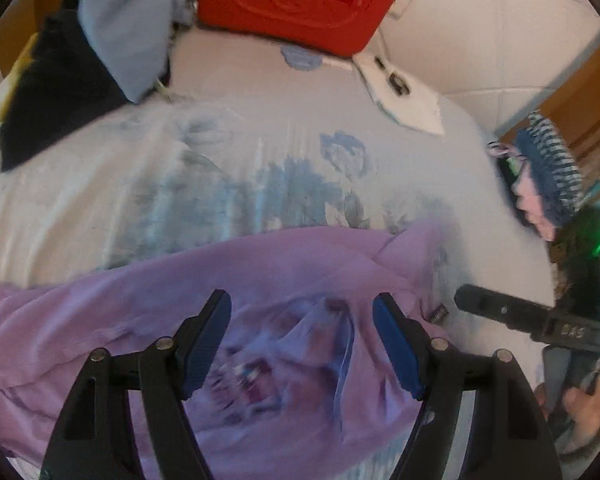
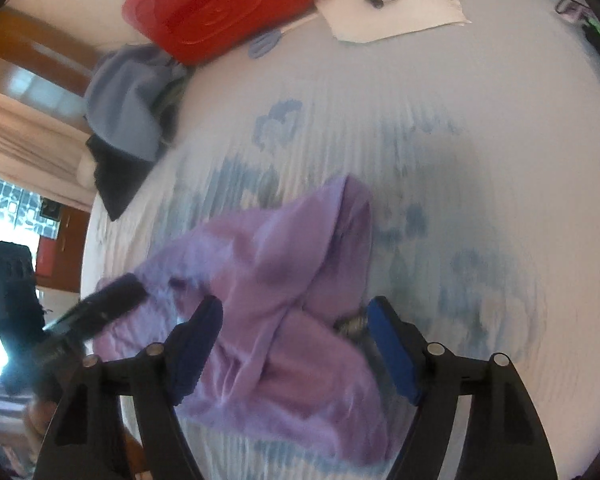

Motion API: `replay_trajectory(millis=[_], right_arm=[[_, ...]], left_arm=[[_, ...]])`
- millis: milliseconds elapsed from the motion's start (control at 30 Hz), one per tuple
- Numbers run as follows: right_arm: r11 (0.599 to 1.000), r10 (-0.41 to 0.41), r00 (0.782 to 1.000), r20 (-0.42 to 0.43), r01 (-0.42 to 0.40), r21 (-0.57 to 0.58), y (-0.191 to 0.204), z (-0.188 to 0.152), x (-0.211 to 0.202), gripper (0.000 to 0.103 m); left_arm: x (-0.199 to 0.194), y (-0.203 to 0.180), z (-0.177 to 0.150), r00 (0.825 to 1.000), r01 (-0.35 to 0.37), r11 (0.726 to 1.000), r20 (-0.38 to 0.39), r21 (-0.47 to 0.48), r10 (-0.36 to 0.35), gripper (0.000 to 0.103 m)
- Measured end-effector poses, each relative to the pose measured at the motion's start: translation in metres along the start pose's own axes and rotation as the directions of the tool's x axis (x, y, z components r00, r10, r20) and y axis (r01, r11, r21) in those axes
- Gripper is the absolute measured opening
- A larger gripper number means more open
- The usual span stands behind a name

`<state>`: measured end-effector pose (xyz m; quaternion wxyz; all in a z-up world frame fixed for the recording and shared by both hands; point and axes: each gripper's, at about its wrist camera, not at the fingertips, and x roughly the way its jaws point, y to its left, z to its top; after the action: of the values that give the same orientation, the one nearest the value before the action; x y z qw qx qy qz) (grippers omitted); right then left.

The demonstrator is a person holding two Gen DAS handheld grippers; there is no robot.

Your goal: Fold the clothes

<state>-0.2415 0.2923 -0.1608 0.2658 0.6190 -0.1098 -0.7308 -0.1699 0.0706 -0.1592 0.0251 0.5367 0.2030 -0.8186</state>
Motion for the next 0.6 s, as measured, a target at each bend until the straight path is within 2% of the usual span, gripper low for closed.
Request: replay_trajectory(millis=[33, 67, 100, 133, 200, 267, 367, 400, 500, 567, 600], right_arm=[[1.000, 0.008, 1.000, -0.014, -0.008, 0.006, -0.003, 0.005, 0.007, 0.077], [1.000, 0.016, 0.999, -0.030, -0.016, 0.006, -0.005, 0.010, 0.016, 0.077], [1.000, 0.025, 0.999, -0.047, -0.025, 0.006, -0.007, 0.015, 0.024, 0.070], [0.999, 0.030, 0.997, -0.067, -0.031, -0.009, -0.006, 0.019, 0.033, 0.044], [0.994, -0.022, 0.995, -0.094, 0.012, -0.107, 0.004, 0.025, 0.047, 0.010], [0.979, -0.117, 0.992, -0.051, 0.106, -0.175, 0.007, 0.032, 0.043, 0.010], [0.931, -0.250, 0.968, 0.026, 0.248, -0.267, 0.012, 0.043, 0.037, 0.010], [0.925, -0.262, 0.964, 0.043, 0.264, -0.275, 0.010, 0.045, 0.033, 0.011], [0.956, -0.168, 0.984, 0.052, 0.175, -0.235, -0.001, 0.042, 0.008, 0.012], [0.962, -0.077, 0.996, 0.052, 0.089, -0.260, 0.005, 0.021, -0.013, 0.020], [0.962, -0.044, 0.998, 0.039, 0.052, -0.269, 0.009, 0.009, -0.018, 0.025]], left_arm=[[0.008, -0.002, -0.003, 1.000, -0.008, 1.000, -0.012, -0.006, 0.008, 0.039], [0.014, -0.003, -0.008, 0.999, -0.020, 1.000, -0.032, -0.015, 0.019, 0.020], [0.020, -0.003, -0.012, 0.998, -0.032, 0.999, -0.051, -0.024, 0.030, 0.008], [0.023, -0.003, -0.018, 0.997, -0.048, 0.998, -0.056, -0.032, 0.046, 0.008], [0.016, 0.000, -0.037, 0.995, -0.096, 0.995, -0.036, -0.040, 0.094, 0.006], [0.003, 0.005, -0.059, 0.994, -0.105, 0.993, -0.034, -0.057, 0.103, 0.006], [-0.005, 0.004, -0.088, 0.990, -0.123, 0.991, -0.070, -0.046, 0.119, 0.006], [-0.008, 0.004, -0.095, 0.990, -0.121, 0.992, -0.077, -0.048, 0.117, 0.006], [-0.027, 0.007, -0.107, 0.996, -0.085, 0.994, -0.042, -0.075, 0.082, 0.006], [-0.045, 0.010, -0.109, 0.997, -0.079, 0.993, 0.013, -0.089, 0.081, 0.017], [-0.053, 0.013, -0.108, 0.995, -0.085, 0.992, 0.038, -0.095, 0.089, 0.029]])
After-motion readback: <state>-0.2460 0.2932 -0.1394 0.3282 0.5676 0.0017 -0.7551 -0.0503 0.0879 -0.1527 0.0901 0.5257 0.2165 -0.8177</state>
